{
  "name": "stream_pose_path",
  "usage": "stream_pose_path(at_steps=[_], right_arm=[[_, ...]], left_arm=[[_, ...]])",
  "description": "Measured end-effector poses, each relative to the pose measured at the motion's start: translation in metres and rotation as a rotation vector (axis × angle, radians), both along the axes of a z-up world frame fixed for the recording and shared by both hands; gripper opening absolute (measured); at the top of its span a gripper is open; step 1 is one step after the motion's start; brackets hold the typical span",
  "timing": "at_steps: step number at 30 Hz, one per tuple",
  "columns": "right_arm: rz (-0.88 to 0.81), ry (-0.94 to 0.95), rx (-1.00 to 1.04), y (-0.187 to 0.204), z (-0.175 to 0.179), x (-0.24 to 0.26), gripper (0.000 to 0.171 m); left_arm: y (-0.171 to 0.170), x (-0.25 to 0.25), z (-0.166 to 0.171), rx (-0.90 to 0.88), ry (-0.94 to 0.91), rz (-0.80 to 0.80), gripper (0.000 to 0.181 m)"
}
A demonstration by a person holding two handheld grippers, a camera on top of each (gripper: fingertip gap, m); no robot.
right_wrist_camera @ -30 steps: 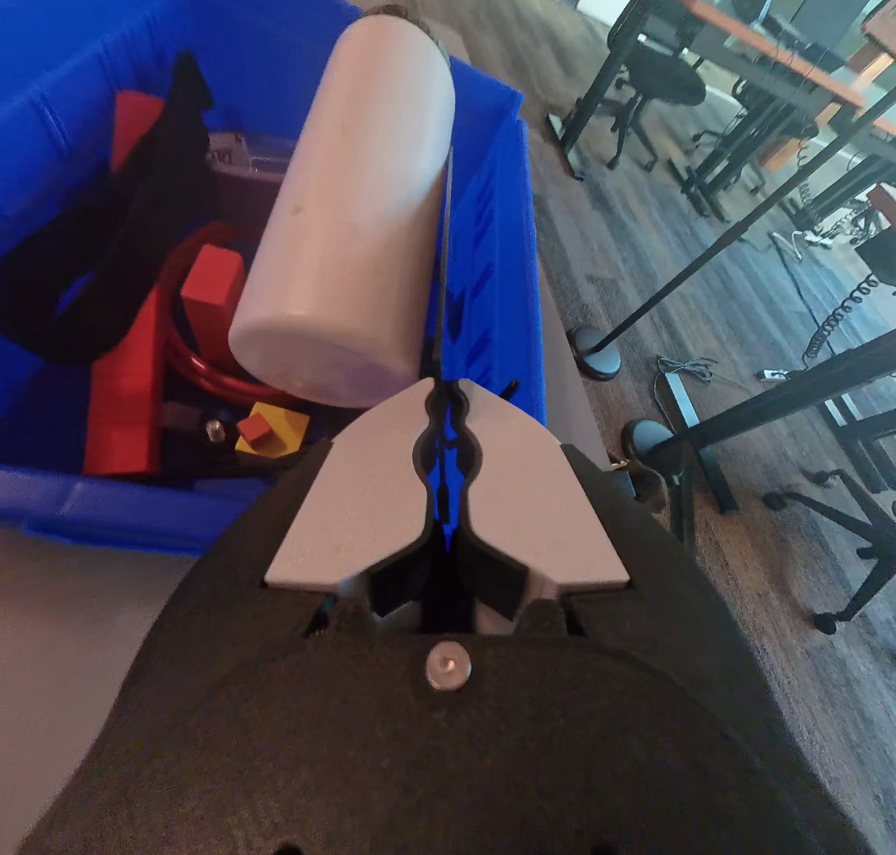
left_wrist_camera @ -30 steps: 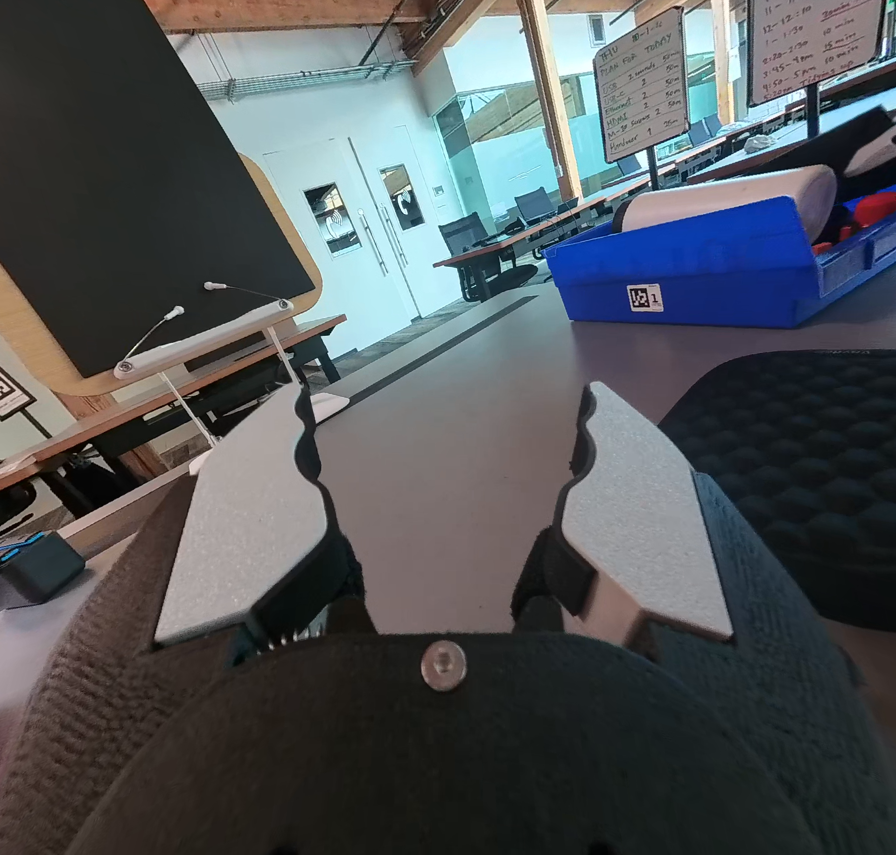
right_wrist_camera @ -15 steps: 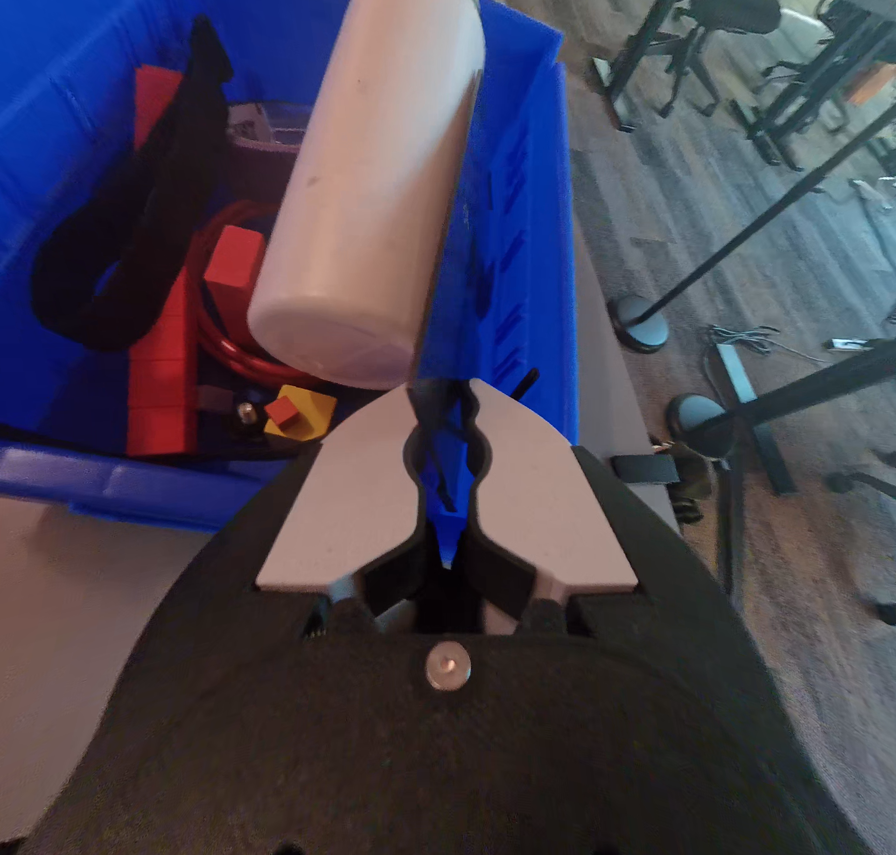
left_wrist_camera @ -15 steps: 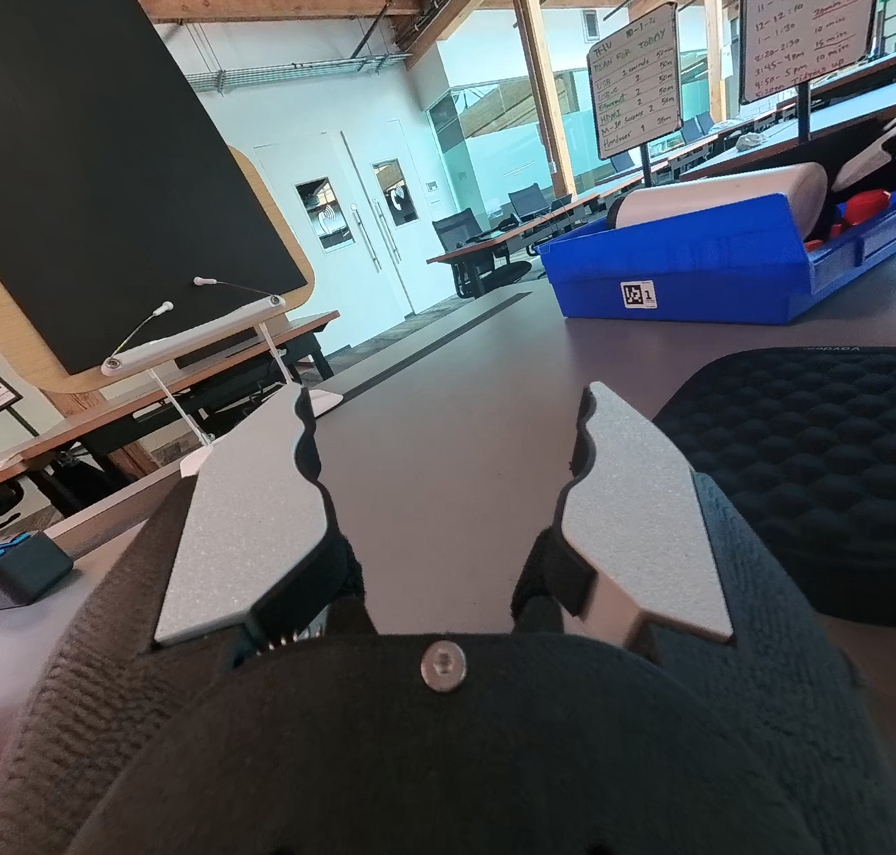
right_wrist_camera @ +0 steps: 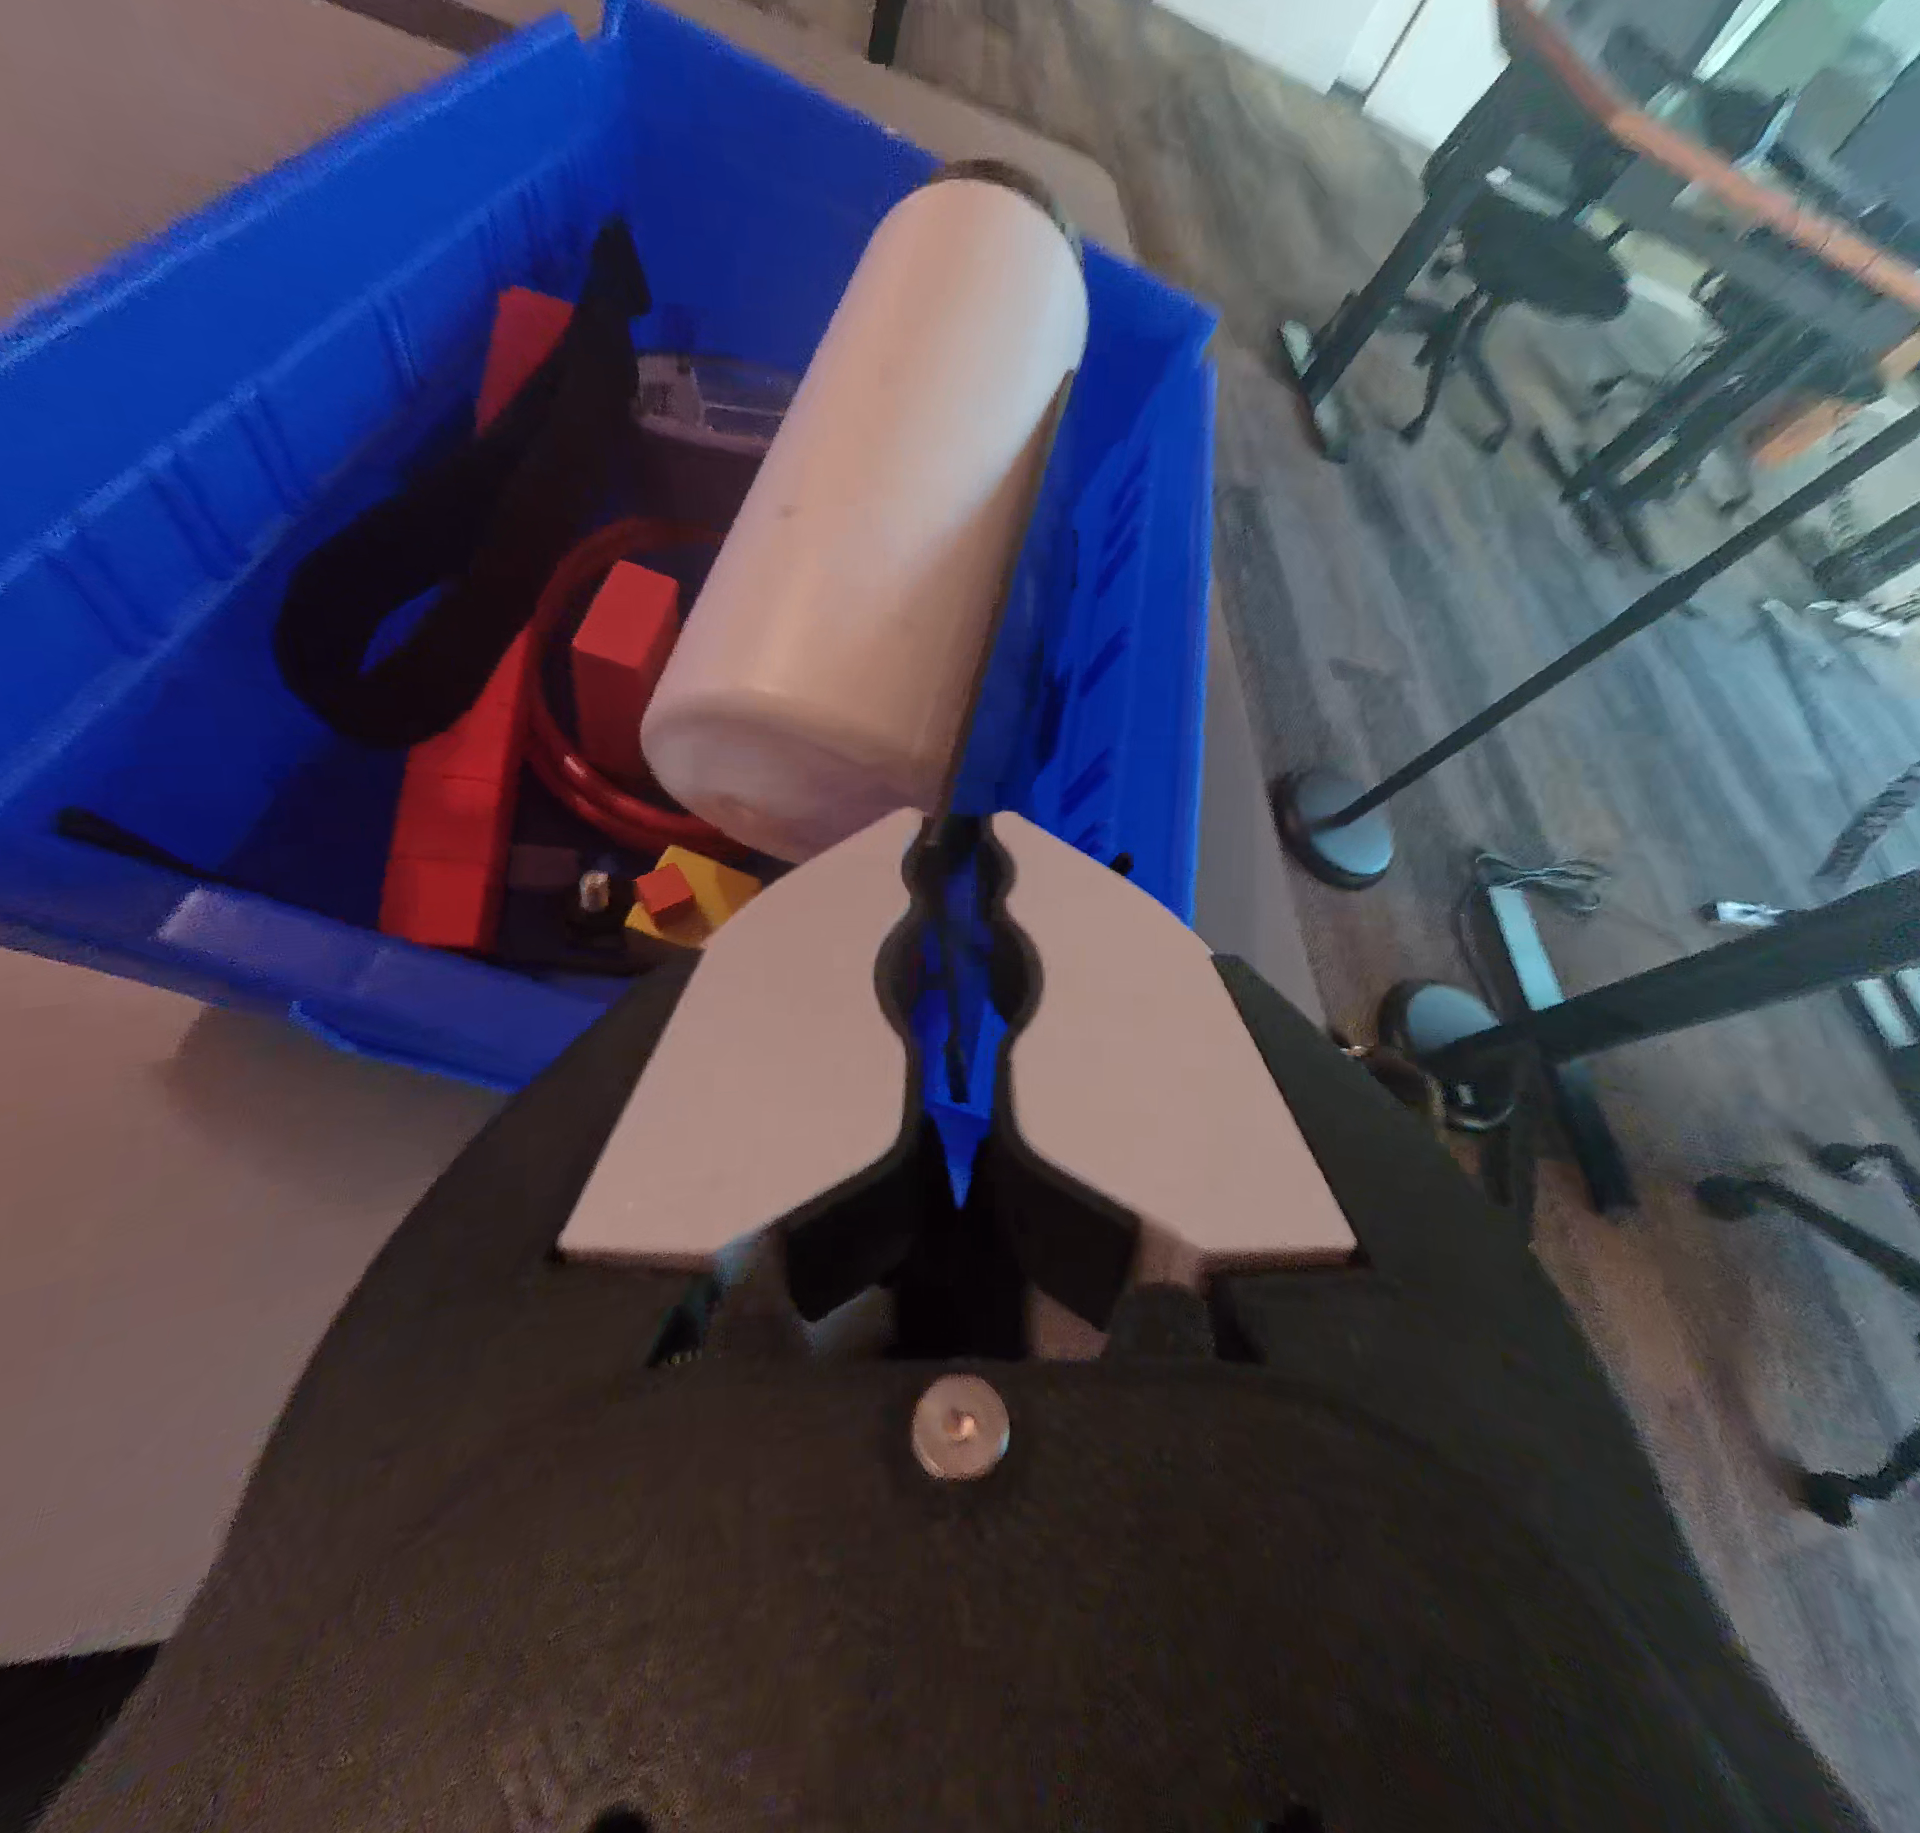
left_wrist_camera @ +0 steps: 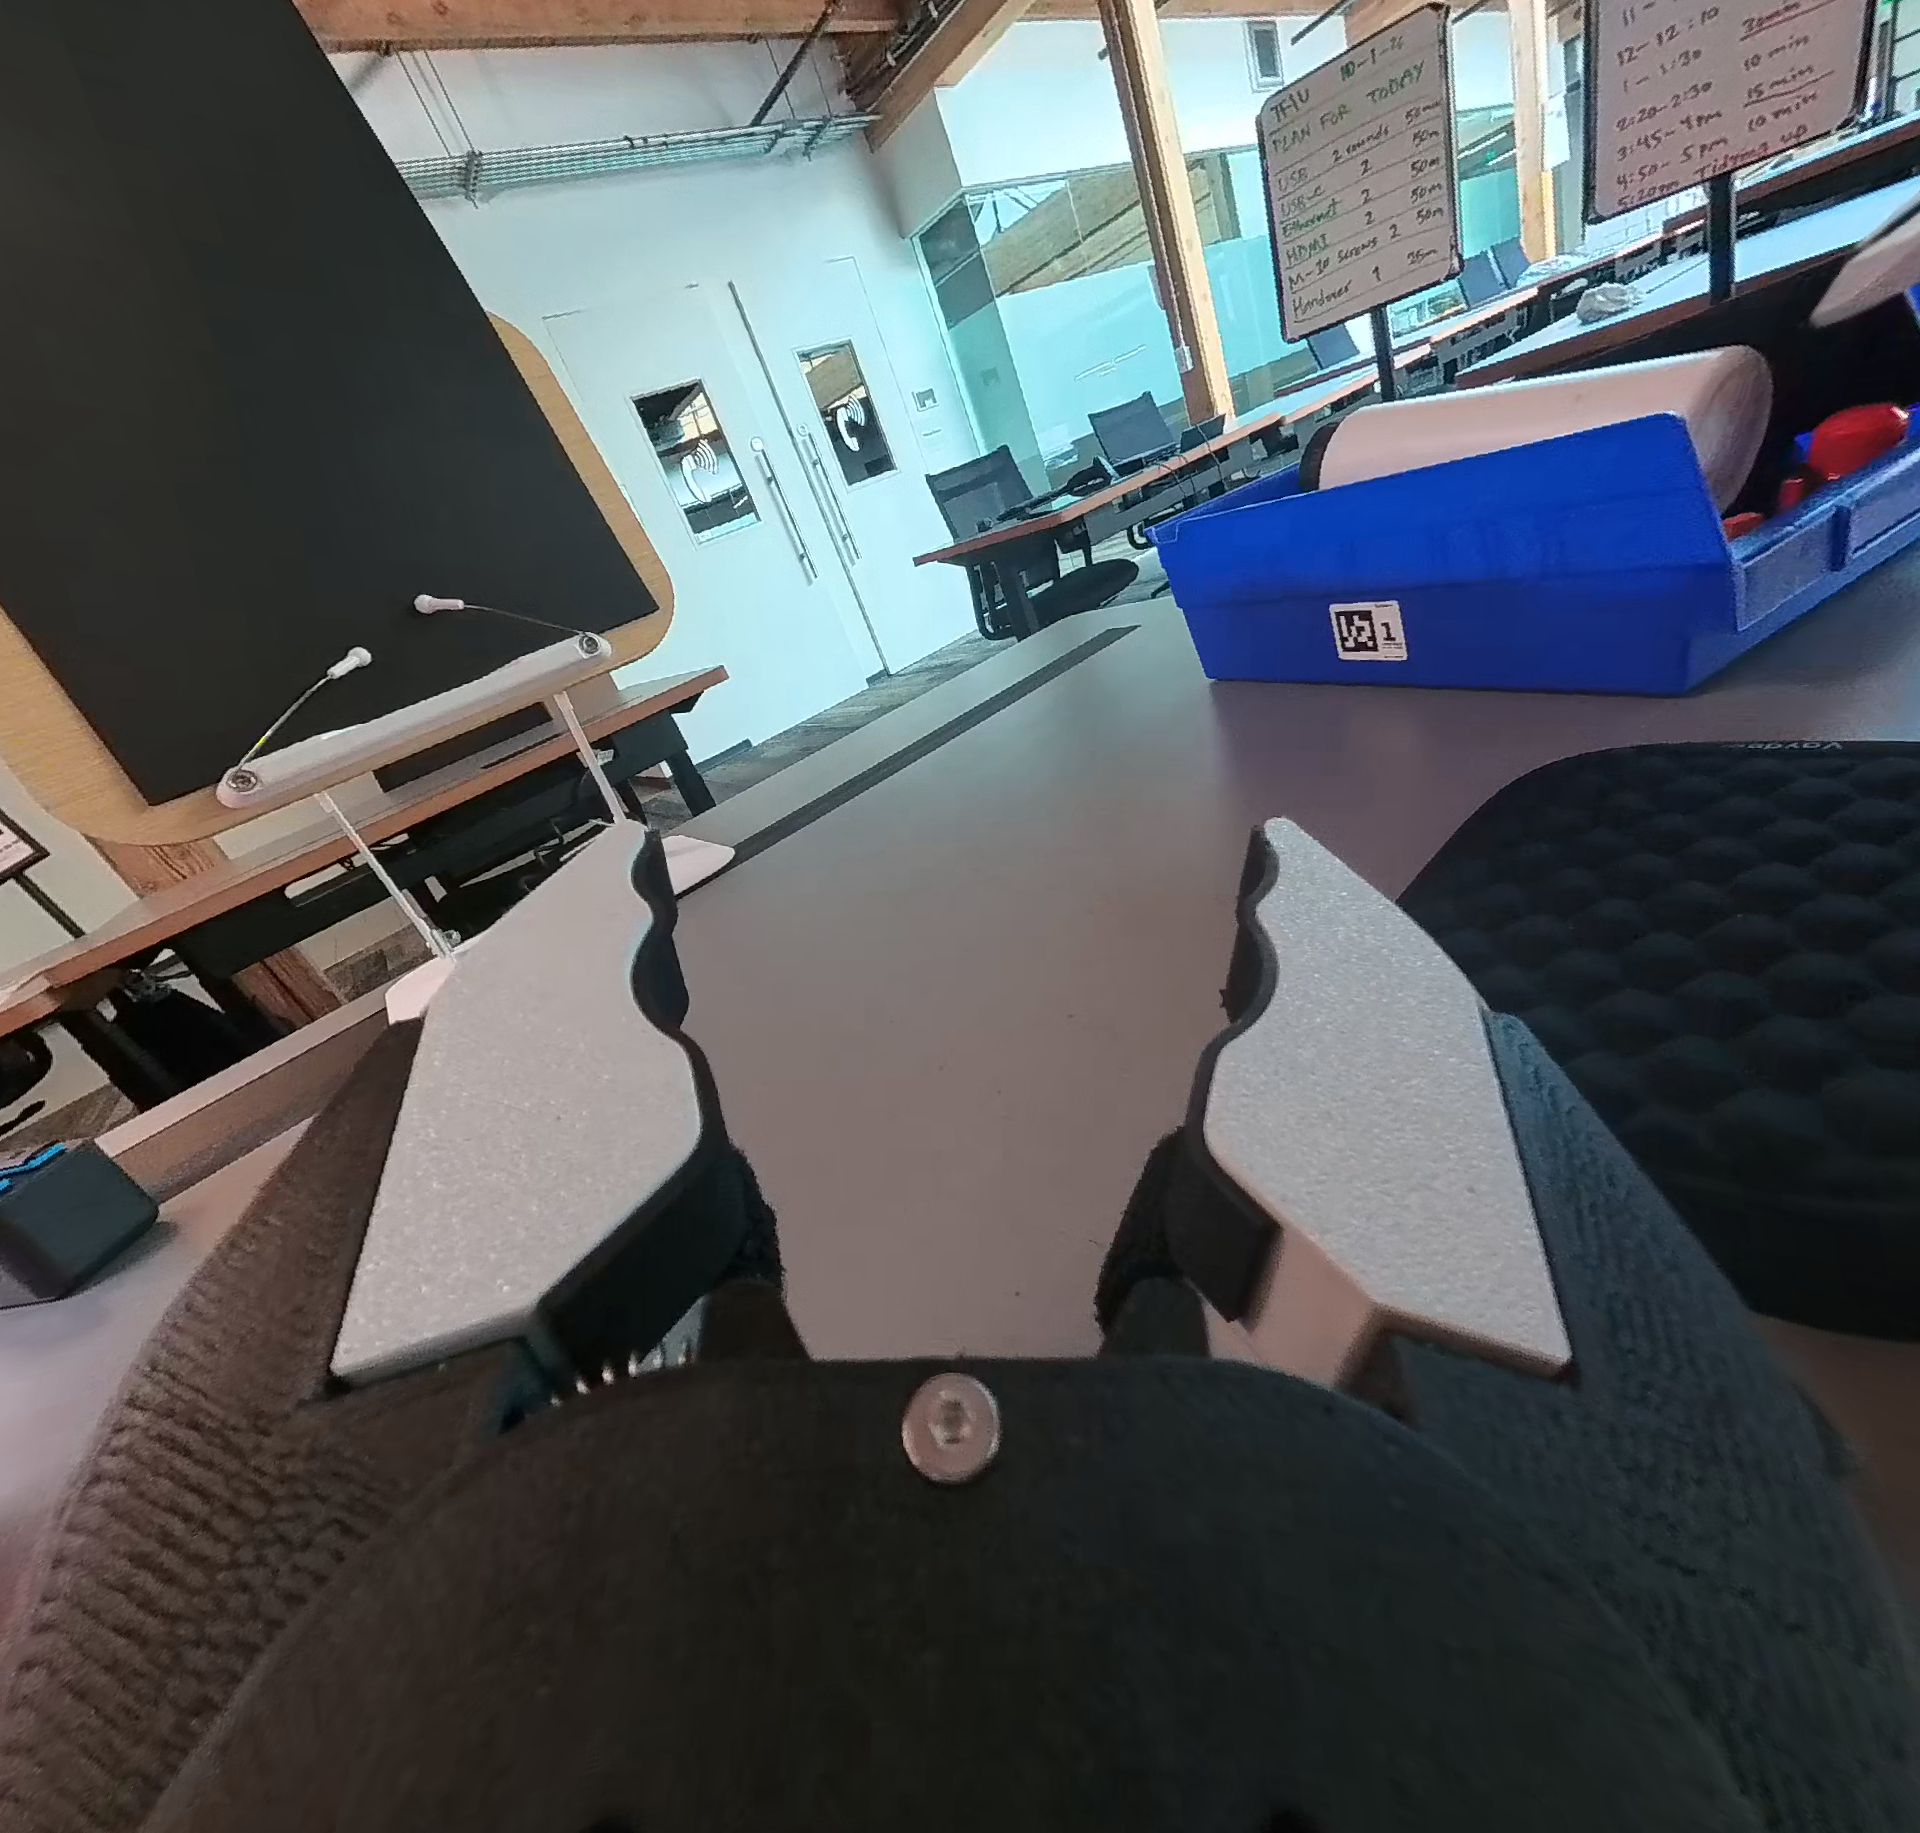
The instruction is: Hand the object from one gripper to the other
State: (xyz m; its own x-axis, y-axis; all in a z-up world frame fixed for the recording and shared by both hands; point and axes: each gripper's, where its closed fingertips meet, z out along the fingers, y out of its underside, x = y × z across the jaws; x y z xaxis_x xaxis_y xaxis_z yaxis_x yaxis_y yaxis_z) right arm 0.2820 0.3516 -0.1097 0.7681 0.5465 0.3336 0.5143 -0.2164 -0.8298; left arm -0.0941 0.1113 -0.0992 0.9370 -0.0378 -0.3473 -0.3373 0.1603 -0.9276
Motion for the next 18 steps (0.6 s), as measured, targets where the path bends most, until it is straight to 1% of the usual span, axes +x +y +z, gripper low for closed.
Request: stream_pose_path(at_steps=[3,8,12,14,15,16,18], right_arm=[[-0.025,-0.066,0.005,0.004,-0.006,0.005,0.007],[-0.022,-0.046,-0.026,0.003,-0.01,0.003,0.008],[0.009,-0.022,-0.088,0.001,-0.018,0.0,0.012],[-0.006,0.013,-0.064,0.003,-0.01,0.003,0.02],[-0.005,0.038,-0.032,0.003,-0.003,0.003,0.016],[0.006,0.065,-0.01,0.002,0.002,0.001,0.007],[0.019,0.063,-0.041,0.001,-0.003,-0.001,0.009]], left_arm=[[0.0,0.0,0.0,0.0,0.0,-0.001,0.103],[0.0,0.001,0.0,-0.001,-0.001,-0.004,0.103],[0.0,0.001,0.0,-0.001,-0.001,-0.004,0.103],[0.0,0.0,0.0,0.0,-0.005,-0.004,0.103],[0.001,0.0,0.0,-0.001,-0.006,-0.005,0.103],[0.001,0.001,0.0,0.0,-0.006,-0.005,0.103],[0.001,0.001,0.0,0.001,-0.001,-0.008,0.103]])
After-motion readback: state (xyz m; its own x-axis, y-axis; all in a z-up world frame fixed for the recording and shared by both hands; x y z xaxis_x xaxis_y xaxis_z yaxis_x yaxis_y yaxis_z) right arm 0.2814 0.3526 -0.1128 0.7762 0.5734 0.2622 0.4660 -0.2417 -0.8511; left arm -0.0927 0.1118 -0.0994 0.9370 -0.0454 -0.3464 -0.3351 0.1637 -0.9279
